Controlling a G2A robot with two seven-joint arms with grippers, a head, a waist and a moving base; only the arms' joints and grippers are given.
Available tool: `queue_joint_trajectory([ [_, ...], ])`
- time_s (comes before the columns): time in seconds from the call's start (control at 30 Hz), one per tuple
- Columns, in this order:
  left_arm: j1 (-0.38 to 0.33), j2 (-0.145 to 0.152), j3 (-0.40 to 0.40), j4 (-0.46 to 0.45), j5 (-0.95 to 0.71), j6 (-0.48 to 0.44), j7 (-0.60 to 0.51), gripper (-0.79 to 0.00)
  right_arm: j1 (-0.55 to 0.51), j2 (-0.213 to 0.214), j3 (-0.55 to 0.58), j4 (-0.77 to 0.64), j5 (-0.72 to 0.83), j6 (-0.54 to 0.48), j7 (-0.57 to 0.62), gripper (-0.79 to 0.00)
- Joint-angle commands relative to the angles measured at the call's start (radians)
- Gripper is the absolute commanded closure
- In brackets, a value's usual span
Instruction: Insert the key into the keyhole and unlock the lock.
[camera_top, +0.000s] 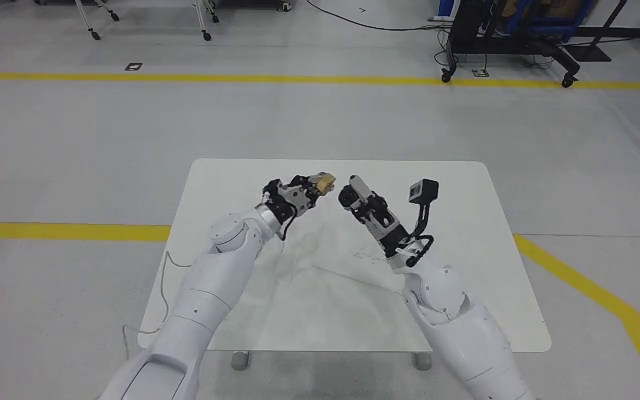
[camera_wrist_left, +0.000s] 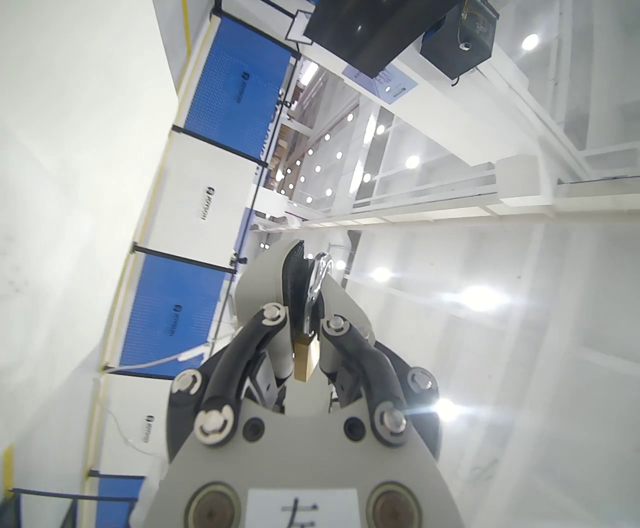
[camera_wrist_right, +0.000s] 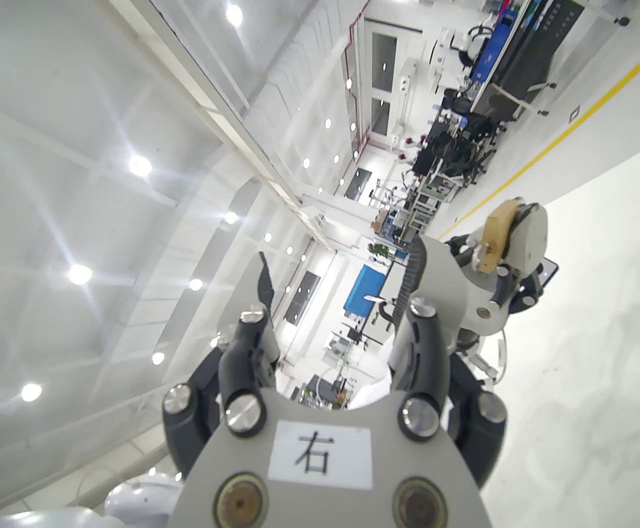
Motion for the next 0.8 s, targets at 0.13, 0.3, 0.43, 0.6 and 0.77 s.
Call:
queue_joint_trajectory([
  [0.13,-0.020,-0.009,0.005,0.052,-0.054,0.011,-0.053,0.000,0.043,-0.005,-0.048,0.038,-0.167,-0.005,-0.004,0.000],
  [0.3,-0.033,-0.015,0.014,0.075,-0.057,0.009,-0.070,0.000,0.056,-0.010,-0.059,0.063,-0.198,0.018,-0.037,0.000],
  [0.43,-0.039,-0.019,0.015,0.088,-0.065,0.007,-0.082,0.000,0.069,-0.015,-0.068,0.089,-0.219,0.052,-0.066,0.000],
  [0.6,-0.044,-0.020,0.014,0.099,-0.064,0.003,-0.098,0.000,0.080,-0.022,-0.075,0.112,-0.200,0.072,-0.080,0.000],
  [0.77,-0.047,-0.022,0.015,0.104,-0.060,-0.001,-0.105,0.000,0.079,-0.025,-0.078,0.114,-0.196,0.076,-0.081,0.000],
])
